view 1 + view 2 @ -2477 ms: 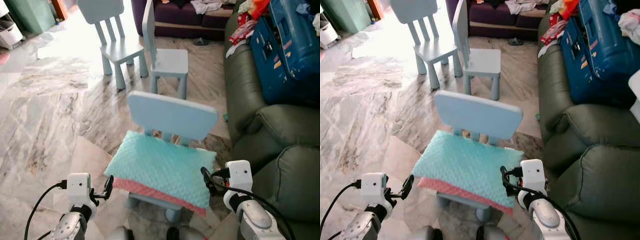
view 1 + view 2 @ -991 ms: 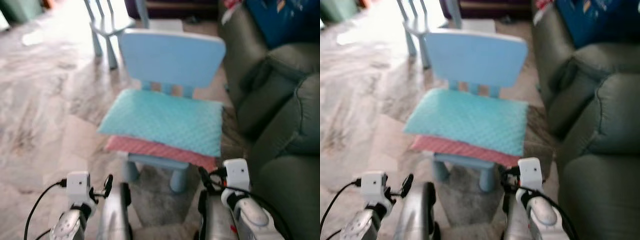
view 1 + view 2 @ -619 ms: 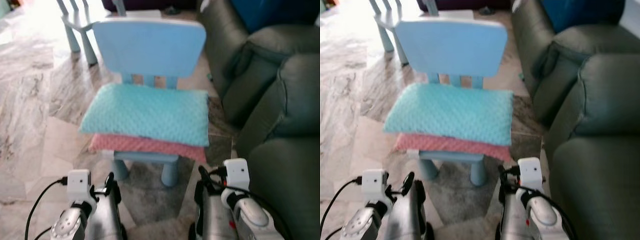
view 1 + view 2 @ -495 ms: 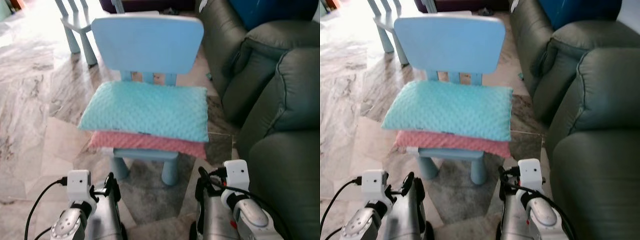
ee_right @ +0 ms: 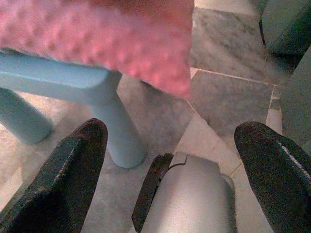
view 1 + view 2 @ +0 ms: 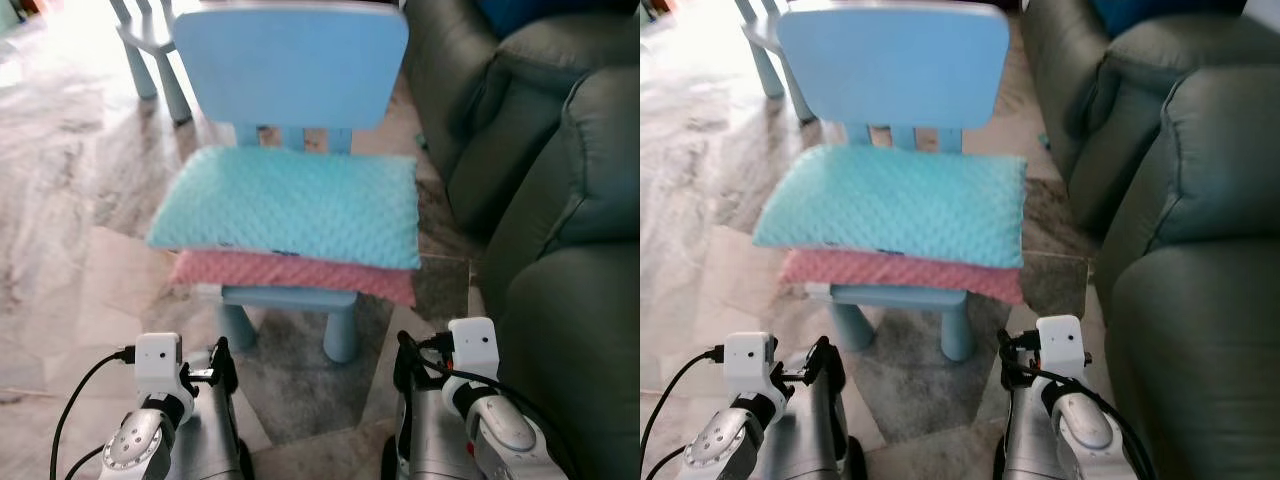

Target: Move the pillow to the sofa

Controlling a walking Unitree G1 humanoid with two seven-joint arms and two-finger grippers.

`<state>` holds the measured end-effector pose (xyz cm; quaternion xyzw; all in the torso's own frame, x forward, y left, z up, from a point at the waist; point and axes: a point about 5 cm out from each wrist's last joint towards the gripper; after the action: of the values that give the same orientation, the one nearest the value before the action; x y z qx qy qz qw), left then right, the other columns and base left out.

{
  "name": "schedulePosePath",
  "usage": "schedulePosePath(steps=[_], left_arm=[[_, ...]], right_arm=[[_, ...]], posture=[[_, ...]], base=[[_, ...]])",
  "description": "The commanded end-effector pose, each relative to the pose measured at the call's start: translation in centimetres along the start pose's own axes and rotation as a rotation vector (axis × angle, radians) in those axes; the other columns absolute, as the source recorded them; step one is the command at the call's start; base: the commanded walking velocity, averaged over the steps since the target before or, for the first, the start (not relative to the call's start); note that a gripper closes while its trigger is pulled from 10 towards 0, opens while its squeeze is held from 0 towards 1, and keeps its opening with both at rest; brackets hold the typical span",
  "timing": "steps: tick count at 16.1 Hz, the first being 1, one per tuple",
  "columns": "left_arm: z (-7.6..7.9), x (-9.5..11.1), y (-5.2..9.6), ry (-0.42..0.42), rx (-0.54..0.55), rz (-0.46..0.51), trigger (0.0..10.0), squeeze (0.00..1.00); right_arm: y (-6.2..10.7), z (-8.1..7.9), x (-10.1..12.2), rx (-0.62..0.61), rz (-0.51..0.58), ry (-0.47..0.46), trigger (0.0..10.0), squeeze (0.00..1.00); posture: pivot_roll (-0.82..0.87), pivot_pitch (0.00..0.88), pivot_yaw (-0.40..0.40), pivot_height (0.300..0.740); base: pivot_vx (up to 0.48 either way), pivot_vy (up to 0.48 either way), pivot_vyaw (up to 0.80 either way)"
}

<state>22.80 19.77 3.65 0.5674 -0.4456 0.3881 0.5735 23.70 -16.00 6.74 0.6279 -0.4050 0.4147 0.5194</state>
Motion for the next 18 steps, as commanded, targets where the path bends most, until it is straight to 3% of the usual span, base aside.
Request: schedulePosePath(steps=[1,4,8,10,11,15,16,18], left_arm=[[-0.6,-0.6,0.4,-0.015,0.026,-0.028,10.0,0.0],[-1.0,1.2,0.1,-0.09,0.047,0.062,10.0,0.0],[-1.9,5.2,-0.4,-0.107,0.075,0.227,10.0,0.0],[-2.6,7.1,-0.6,-0.145,0.101,0.297,10.0,0.0],[-3.3,9.0,-0.6,-0.155,0.152,0.361,10.0,0.0],[-4.7,12.2,-0.7,-0.165,0.234,0.458,10.0,0.0],[-5.5,13.8,-1.1,-0.118,0.256,0.486,10.0,0.0],[-6.1,14.9,-1.6,-0.101,0.256,0.504,10.0,0.0]], right_arm=[[0.2,0.1,-0.5,-0.004,-0.016,-0.003,10.0,0.0],[0.1,0.3,0.1,-0.012,0.008,-0.01,10.0,0.0],[0.6,0.8,2.7,-0.003,0.095,0.029,10.0,0.0],[1.0,1.4,4.7,-0.002,0.159,0.064,10.0,0.0],[1.2,2.0,6.9,-0.025,0.224,0.075,10.0,0.0],[0.8,2.2,10.7,-0.034,0.33,0.07,10.0,0.0],[0.2,1.8,12.5,-0.012,0.388,0.046,10.0,0.0],[-0.3,1.4,14.1,0.005,0.433,0.042,10.0,0.0]], posture=[[-0.04,0.206,0.017,0.39],[-0.04,0.207,0.017,0.375],[-0.05,0.204,0.018,0.375],[-0.06,0.206,0.02,0.375],[-0.07,0.204,0.024,0.375],[-0.07,0.203,0.029,0.375],[-0.07,0.201,0.029,0.375],[-0.06,0.195,0.031,0.375]], base=[[0.0,0.0,0.0],[0.0,0.0,0.0],[0.0,0.0,0.0],[0.0,0.0,0.0],[0.0,0.0,0.0],[0.0,0.0,0.0],[0.0,0.0,0.0],[0.0,0.0,0.0]])
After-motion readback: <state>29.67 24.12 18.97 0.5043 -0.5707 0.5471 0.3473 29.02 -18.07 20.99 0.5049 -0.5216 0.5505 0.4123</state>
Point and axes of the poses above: a point about 5 cm out from each wrist's last joint towards the gripper, its own y axis pointing back from the gripper into the wrist, its own x axis along the axis of the wrist's last joint, z = x × y, and after that the axes turned 8 degrees about -y, right-handed
